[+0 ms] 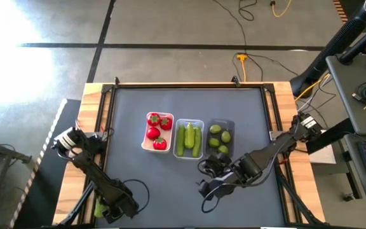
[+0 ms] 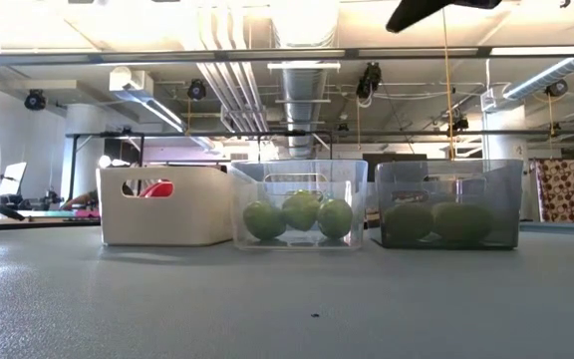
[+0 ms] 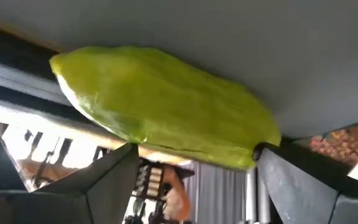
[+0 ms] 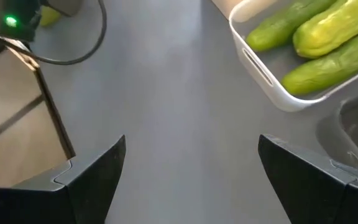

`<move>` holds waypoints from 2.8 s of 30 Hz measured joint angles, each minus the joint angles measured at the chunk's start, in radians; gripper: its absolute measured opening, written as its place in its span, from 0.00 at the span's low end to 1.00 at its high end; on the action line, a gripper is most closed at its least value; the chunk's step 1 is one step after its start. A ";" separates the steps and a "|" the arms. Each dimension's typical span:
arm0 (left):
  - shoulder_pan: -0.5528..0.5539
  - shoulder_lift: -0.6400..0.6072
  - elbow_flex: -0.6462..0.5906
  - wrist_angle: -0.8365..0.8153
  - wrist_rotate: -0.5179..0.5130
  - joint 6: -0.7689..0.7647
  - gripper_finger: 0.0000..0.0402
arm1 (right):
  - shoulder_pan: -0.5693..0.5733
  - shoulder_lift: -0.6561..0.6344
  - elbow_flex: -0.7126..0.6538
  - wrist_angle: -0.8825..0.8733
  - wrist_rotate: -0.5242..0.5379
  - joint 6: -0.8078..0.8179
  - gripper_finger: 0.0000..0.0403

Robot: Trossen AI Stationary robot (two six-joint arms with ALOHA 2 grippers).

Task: Sort produce into baskets
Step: Put the green cucumber into the transparent bin, then return to Home Position

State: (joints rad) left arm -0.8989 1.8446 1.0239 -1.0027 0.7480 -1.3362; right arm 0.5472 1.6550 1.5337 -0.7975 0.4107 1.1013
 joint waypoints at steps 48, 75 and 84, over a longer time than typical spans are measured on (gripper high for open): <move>0.507 0.022 0.561 0.104 -1.233 -0.044 0.33 | 0.039 -0.380 -0.001 -0.103 0.160 -0.134 0.89; 0.810 0.229 0.938 -0.159 -1.097 0.078 0.79 | 0.134 -0.602 -0.007 -0.330 0.153 -0.257 0.89; 0.811 0.146 1.082 -0.210 -1.077 0.407 0.74 | 0.040 -0.780 -0.215 -0.213 0.135 -0.499 0.88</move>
State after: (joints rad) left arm -0.0875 1.9903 2.1054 -1.2125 -0.3290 -0.9289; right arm 0.5876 0.8747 1.3188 -1.0110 0.5455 0.6020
